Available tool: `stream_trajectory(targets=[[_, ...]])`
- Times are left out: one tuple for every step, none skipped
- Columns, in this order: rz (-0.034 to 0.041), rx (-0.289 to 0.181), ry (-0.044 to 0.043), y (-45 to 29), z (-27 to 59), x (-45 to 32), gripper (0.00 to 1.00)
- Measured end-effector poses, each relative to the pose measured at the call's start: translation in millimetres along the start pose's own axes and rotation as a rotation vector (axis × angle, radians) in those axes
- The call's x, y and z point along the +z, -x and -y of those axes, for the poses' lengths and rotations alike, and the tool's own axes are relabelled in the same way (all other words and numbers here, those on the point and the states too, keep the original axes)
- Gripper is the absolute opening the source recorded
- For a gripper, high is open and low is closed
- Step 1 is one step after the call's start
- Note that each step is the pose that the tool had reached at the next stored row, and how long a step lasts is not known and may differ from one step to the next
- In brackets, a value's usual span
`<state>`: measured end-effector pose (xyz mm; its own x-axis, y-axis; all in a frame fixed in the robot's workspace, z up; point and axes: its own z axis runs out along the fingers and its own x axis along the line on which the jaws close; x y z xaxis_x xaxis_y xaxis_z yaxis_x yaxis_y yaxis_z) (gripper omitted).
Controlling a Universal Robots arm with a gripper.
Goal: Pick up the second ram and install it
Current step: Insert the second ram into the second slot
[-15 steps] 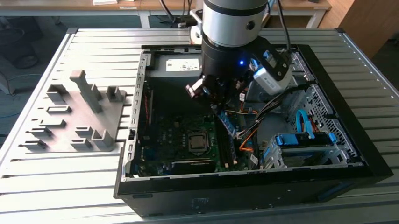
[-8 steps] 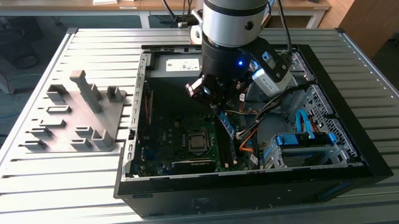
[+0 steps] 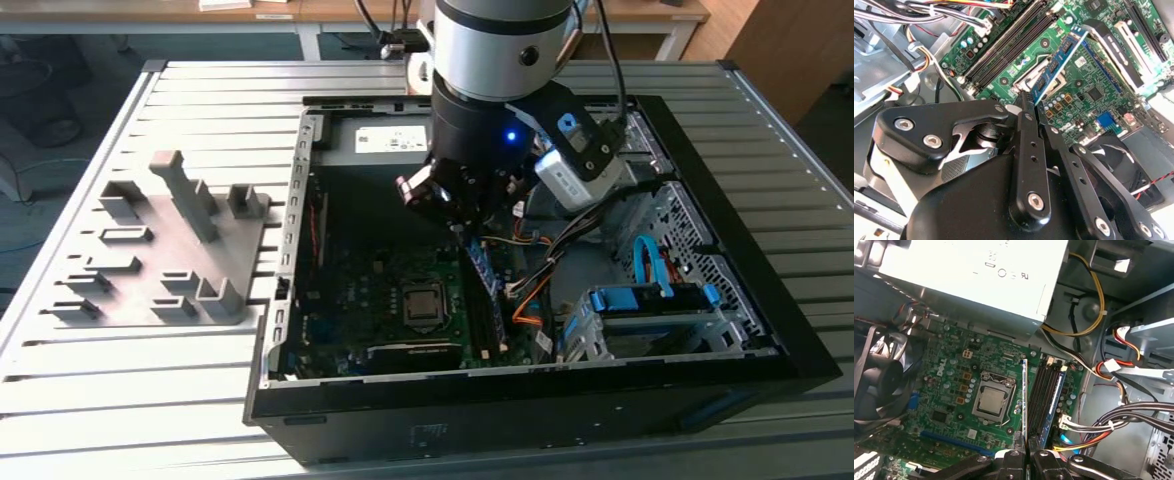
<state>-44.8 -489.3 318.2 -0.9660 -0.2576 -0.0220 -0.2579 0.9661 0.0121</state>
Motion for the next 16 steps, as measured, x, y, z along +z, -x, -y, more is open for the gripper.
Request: stream_trajectory(targets=[[0.0001, 0.006, -0.0001, 0.0, 0.0, 0.0, 0.14], [0.0002, 0.012, -0.0002, 0.0, 0.0, 0.0, 0.14], [0.0002, 0.018, -0.0003, 0.0, 0.0, 0.1, 0.14], [0.0003, 0.024, -0.0004, 0.0, 0.0, 0.1, 0.14], [0.0004, 0.029, -0.0006, 0.0, 0.0, 0.1, 0.14], [0.0005, 0.036, -0.0007, 0.0, 0.0, 0.1, 0.14], [0.0005, 0.042, -0.0009, 0.0, 0.0, 0.1, 0.14], [0.0006, 0.048, -0.001, 0.0, 0.0, 0.2, 0.14], [0.0007, 0.054, -0.0011, 0.0, 0.0, 0.2, 0.14], [0.0007, 0.06, -0.0013, 0.0, 0.0, 0.2, 0.14], [0.0008, 0.066, -0.0014, 0.0, 0.0, 0.2, 0.14], [0.0009, 0.071, -0.0015, 0.0, 0.0, 0.2, 0.14], [0.0009, 0.077, -0.0016, 0.0, 0.0, 0.2, 0.14], [0.001, 0.083, -0.0017, 0.0, 0.0, 0.3, 0.14], [0.0011, 0.089, -0.0019, 0.0, 0.0, 0.3, 0.14], [0.0012, 0.094, -0.0021, 0.0, 0.0, 0.3, 0.14]])
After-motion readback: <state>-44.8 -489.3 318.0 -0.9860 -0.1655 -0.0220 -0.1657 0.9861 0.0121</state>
